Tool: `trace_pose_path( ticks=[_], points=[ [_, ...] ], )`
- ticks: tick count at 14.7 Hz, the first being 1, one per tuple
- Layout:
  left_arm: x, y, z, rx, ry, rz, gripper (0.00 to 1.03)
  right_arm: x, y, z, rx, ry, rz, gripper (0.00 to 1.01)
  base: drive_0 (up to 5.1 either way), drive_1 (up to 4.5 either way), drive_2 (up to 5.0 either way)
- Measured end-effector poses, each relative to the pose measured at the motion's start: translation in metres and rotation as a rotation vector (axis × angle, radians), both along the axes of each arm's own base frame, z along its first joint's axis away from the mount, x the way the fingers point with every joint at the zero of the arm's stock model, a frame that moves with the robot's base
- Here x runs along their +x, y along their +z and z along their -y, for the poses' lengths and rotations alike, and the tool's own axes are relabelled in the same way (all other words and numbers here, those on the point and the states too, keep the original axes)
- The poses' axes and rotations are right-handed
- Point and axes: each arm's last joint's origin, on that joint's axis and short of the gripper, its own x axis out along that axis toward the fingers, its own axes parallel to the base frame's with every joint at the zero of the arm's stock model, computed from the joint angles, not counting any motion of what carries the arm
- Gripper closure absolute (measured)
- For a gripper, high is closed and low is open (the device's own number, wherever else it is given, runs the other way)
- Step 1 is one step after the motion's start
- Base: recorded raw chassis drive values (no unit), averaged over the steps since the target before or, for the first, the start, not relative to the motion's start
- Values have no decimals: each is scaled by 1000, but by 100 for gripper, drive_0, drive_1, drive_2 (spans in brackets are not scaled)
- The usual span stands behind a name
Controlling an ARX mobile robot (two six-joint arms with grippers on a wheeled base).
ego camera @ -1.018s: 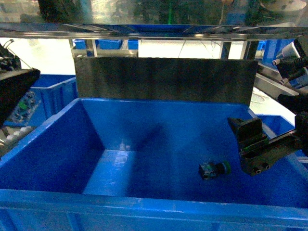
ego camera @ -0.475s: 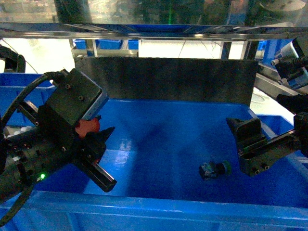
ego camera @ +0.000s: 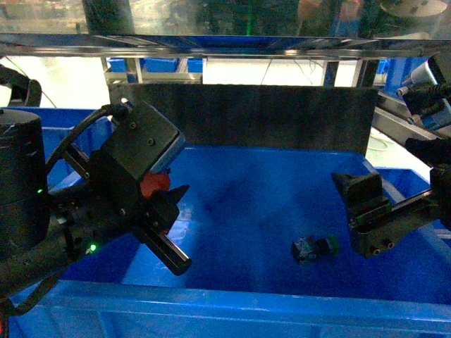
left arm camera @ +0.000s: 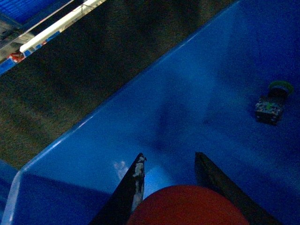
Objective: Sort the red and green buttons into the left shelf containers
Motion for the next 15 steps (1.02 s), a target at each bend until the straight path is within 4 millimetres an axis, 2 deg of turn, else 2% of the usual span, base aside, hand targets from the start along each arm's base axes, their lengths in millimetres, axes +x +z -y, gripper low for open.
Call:
trace_pose_path(
  ticks=[2, 5, 7, 14, 15],
  points=[
    [-1, 0, 2, -15, -20, -5, 49, 0, 0, 0, 0, 0, 0, 3, 0, 0, 0],
    [-1, 0, 2, -21, -16, -7, 26, 0, 0, 0, 0, 0, 0, 3, 0, 0, 0],
    [-1, 0, 2, -21, -16, -8, 4, 0, 0, 0, 0, 0, 0, 3, 0, 0, 0],
    [-1, 0, 2, -21, -17, -8, 5, 0, 0, 0, 0, 0, 0, 3, 0, 0, 0],
    [-3, 1, 3, -51, 50, 23, 9, -1, 1, 0, 47, -97, 105, 10, 0, 0, 0]
  ],
)
